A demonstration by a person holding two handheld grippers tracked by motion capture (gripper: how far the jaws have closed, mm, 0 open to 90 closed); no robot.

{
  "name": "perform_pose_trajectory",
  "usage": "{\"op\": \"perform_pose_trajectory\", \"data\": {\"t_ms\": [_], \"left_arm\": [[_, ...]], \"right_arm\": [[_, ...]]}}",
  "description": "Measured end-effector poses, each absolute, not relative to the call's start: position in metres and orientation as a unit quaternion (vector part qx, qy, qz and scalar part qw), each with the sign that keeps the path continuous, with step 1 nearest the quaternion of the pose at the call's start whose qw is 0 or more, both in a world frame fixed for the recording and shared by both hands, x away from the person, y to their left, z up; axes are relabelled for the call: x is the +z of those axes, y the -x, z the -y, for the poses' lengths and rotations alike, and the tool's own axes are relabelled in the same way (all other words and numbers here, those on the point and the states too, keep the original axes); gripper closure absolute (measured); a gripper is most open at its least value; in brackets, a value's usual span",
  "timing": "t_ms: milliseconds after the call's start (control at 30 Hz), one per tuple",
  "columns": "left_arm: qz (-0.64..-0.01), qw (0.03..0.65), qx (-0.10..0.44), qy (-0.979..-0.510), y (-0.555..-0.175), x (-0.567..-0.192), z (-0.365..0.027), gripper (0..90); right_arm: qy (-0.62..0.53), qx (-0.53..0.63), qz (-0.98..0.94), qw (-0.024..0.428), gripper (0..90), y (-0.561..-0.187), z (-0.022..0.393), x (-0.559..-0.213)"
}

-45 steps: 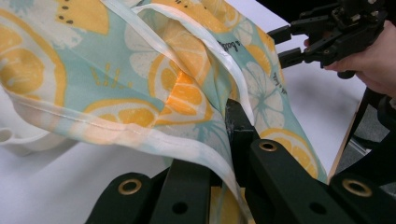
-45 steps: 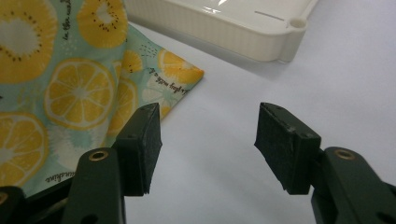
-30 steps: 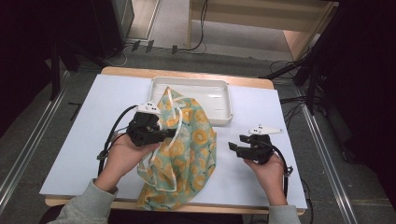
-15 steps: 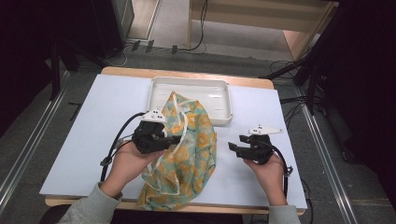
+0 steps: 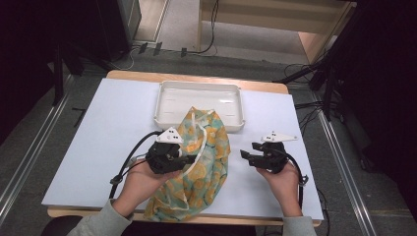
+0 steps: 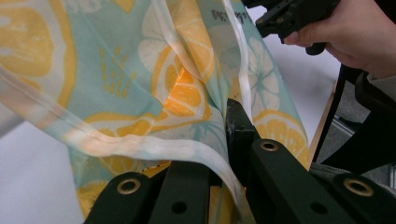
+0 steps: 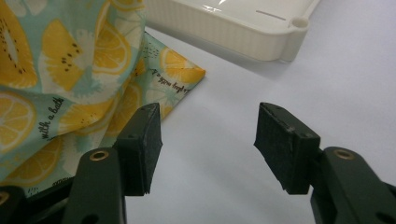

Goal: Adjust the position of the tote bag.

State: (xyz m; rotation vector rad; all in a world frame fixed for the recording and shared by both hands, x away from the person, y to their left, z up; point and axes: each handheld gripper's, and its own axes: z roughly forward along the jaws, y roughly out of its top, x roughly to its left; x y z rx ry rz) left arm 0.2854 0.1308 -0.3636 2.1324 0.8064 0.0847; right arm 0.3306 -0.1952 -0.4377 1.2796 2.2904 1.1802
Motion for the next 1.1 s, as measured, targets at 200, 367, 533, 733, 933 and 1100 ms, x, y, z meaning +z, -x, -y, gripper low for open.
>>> {"op": "perform_pose_trajectory", "data": {"t_ms": [200, 367, 533, 733, 933, 1100], "left_arm": [[-0.320, 0.419, 0.030, -0.849, -0.280, -0.376, -0.126, 88.9], [-0.323, 0.416, 0.029, -0.850, -0.276, -0.388, -0.124, 88.5], [-0.326, 0.409, 0.022, -0.852, -0.273, -0.399, -0.123, 88.3], [-0.327, 0.403, 0.016, -0.854, -0.270, -0.408, -0.122, 87.7], [-0.325, 0.396, 0.011, -0.859, -0.266, -0.414, -0.122, 86.6], [-0.320, 0.394, 0.008, -0.862, -0.264, -0.416, -0.121, 85.1]], "right_arm": [[-0.440, 0.406, -0.790, 0.133, 42.0, -0.331, 0.195, -0.438], [-0.440, 0.406, -0.790, 0.133, 42.1, -0.330, 0.195, -0.438], [-0.439, 0.406, -0.790, 0.133, 42.1, -0.330, 0.195, -0.438], [-0.440, 0.406, -0.790, 0.133, 42.1, -0.330, 0.195, -0.438], [-0.439, 0.406, -0.791, 0.133, 42.3, -0.330, 0.195, -0.438], [-0.439, 0.404, -0.792, 0.131, 42.3, -0.330, 0.195, -0.438]]}}
